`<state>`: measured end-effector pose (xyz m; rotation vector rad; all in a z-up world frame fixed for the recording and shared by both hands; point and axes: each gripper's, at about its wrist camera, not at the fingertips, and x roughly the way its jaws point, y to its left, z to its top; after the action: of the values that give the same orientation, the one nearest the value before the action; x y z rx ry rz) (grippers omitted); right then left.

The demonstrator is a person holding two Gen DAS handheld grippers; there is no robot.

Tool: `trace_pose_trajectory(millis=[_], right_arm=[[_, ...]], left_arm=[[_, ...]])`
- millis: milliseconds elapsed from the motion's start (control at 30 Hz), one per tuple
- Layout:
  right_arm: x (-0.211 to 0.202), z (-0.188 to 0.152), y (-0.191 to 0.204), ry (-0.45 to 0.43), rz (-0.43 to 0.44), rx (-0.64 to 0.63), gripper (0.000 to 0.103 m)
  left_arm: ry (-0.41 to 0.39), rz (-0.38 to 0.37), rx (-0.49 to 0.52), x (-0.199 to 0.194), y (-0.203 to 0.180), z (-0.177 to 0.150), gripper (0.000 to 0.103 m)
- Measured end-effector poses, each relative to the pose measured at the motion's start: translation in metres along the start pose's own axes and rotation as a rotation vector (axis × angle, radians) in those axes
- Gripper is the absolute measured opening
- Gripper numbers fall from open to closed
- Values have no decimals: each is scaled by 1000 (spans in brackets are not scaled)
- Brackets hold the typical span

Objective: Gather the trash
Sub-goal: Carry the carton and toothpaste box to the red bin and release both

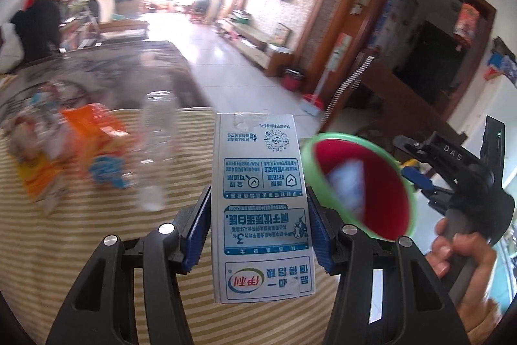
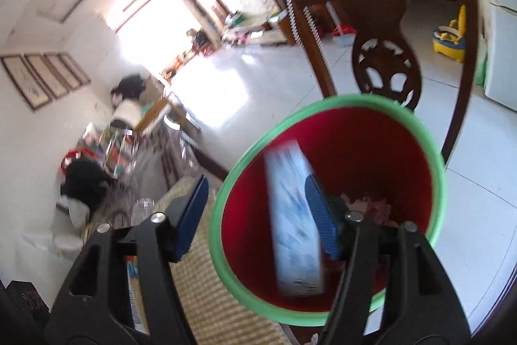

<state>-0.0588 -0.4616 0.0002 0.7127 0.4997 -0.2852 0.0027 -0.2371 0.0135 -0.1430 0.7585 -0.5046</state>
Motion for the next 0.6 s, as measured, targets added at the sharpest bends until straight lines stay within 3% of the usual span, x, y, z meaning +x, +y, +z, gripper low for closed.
trace_pose_trajectory(millis=[133, 267, 367, 600], right_arm=[[-25, 6, -12, -165, -68, 67, 85], [-44, 8, -28, -281, -93, 151, 87], [-47, 12, -34, -320, -111, 162, 89], [-49, 14, -33, -348, -114, 156, 91]], left_arm=[[40, -99, 32, 24, -34, 9, 52], [68, -156, 81, 44, -69, 13, 52], [86, -187, 103, 57, -90, 15, 52], [118, -205, 101, 82, -101, 24, 52]])
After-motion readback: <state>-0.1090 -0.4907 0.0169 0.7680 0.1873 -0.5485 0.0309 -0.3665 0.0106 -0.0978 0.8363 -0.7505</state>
